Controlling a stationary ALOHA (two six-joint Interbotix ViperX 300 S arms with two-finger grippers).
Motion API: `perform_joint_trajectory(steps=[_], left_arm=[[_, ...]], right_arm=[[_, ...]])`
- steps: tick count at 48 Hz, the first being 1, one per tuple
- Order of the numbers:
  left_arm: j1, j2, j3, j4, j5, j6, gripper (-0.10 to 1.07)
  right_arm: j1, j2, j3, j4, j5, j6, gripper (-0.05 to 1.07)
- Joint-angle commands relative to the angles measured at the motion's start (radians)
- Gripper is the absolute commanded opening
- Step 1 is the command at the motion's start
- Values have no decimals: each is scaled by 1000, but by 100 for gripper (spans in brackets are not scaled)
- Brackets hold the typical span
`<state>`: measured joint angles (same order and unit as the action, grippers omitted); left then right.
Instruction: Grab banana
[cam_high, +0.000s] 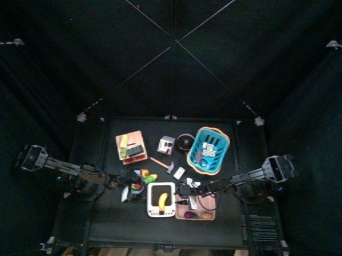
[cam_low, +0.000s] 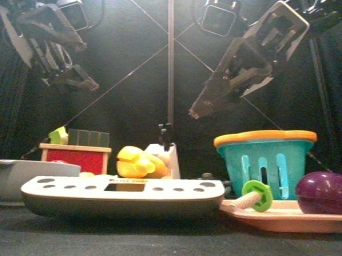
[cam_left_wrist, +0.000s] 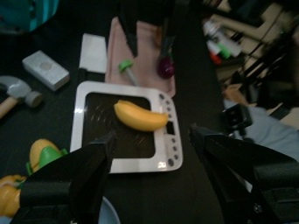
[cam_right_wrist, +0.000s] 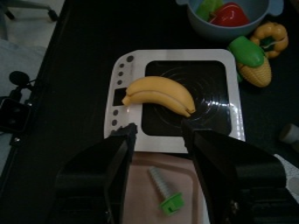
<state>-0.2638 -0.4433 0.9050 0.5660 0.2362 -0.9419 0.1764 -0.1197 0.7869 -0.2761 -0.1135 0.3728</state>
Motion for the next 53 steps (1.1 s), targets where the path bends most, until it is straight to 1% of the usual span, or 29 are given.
perform_joint_trajectory(steps=[1, 5, 9, 18, 22, 26, 30, 32, 38, 41, 46, 53], left_arm=[[-21, 34, -106, -51, 224, -5, 99], [-34, 72, -173, -89, 362, -6, 99], [-57, 126, -249, -117, 468, -9, 99], [-114, 288, -397, -135, 558, -40, 99], [-123, 356, -469, -132, 603, -64, 99], [-124, 407, -518, -126, 643, -97, 99], [-124, 454, -560, -104, 676, -149, 99], [-121, 480, -580, -80, 695, -176, 99], [-120, 514, -607, -41, 741, -221, 99], [-118, 523, -614, -38, 759, -236, 99], [-118, 546, -627, -52, 758, -267, 99], [-117, 594, -678, -77, 759, -301, 99]], right_arm=[[-2, -52, 6, 14, -14, -2, 83], [-2, -75, 26, 34, -18, -2, 83], [-2, -97, 48, 49, -23, -2, 82], [-12, -143, 103, 71, -51, -2, 82], [-12, -161, 126, 75, -69, -2, 82], [-12, -181, 147, 80, -81, -2, 82], [-12, -196, 164, 95, -91, -2, 82], [-12, -202, 170, 103, -91, -2, 82], [-12, -209, 181, 114, -91, -2, 82], [-12, -209, 184, 115, -91, -2, 82], [-12, -209, 184, 117, -91, -2, 82], [-12, -206, 184, 117, -91, -2, 82]])
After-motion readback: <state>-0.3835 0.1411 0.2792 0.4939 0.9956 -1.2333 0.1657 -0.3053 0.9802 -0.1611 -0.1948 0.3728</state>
